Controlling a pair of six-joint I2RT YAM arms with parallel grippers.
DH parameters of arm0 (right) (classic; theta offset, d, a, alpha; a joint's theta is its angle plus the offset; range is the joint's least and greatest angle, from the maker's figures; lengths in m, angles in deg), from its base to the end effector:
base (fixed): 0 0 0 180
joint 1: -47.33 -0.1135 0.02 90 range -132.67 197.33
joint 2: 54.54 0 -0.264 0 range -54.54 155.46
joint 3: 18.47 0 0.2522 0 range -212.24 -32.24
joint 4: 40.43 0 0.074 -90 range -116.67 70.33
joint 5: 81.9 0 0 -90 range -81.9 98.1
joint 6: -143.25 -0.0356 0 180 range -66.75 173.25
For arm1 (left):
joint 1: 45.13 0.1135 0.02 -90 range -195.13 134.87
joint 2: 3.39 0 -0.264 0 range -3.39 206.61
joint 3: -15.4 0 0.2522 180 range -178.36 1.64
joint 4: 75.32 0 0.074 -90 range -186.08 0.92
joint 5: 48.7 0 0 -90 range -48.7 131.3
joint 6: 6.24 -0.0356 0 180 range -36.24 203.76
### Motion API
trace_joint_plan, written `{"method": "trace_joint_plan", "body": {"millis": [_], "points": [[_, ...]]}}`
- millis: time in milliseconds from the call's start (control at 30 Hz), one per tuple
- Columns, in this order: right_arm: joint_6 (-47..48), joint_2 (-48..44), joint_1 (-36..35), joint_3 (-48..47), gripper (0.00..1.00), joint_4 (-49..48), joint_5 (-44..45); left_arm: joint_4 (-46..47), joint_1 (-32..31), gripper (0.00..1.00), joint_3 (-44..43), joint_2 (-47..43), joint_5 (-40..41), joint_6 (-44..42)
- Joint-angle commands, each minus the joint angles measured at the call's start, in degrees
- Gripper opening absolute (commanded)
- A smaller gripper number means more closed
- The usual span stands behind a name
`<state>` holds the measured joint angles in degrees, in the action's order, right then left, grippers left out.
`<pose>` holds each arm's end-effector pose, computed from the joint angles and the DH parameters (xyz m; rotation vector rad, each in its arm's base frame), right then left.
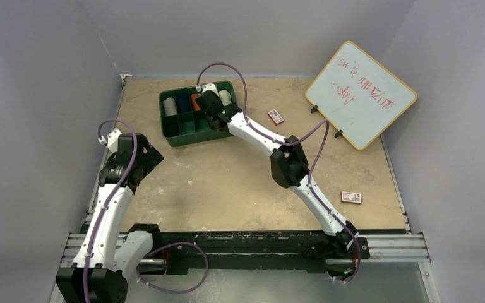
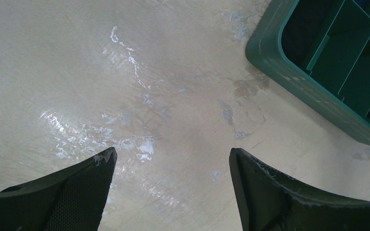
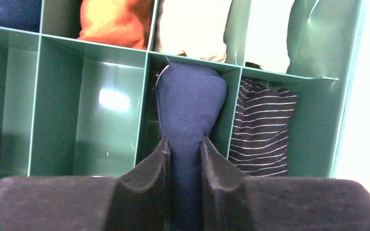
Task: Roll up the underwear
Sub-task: Place the underwear in the storage box.
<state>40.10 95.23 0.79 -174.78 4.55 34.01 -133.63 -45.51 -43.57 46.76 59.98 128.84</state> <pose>0.4114 0.4115 0.2092 -0.3892 2.1303 0.0879 0.1701 0.0103 0.2729 -1.0346 2.1379 0.0216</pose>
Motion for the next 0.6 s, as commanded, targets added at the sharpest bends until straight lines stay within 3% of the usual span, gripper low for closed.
{"method": "trace_joint_plan", "body": {"millis": [0,267,567], "points": [[-0.33,-1.29,0.05,-0.58,0.30,-2.90,-0.85,0.76,0.38,0.84,-0.04,-0.08,0.21,0.56],[2.06,-6.50,0.05,0.62,0.68,-5.37,-1.67,1.65,0.38,0.84,0.12,0.71,-1.38,0.27],[2.76,-13.61,0.05,5.09,0.67,-7.89,-7.06,3.49,0.38,0.84,0.60,1.23,-5.62,-2.08]]}}
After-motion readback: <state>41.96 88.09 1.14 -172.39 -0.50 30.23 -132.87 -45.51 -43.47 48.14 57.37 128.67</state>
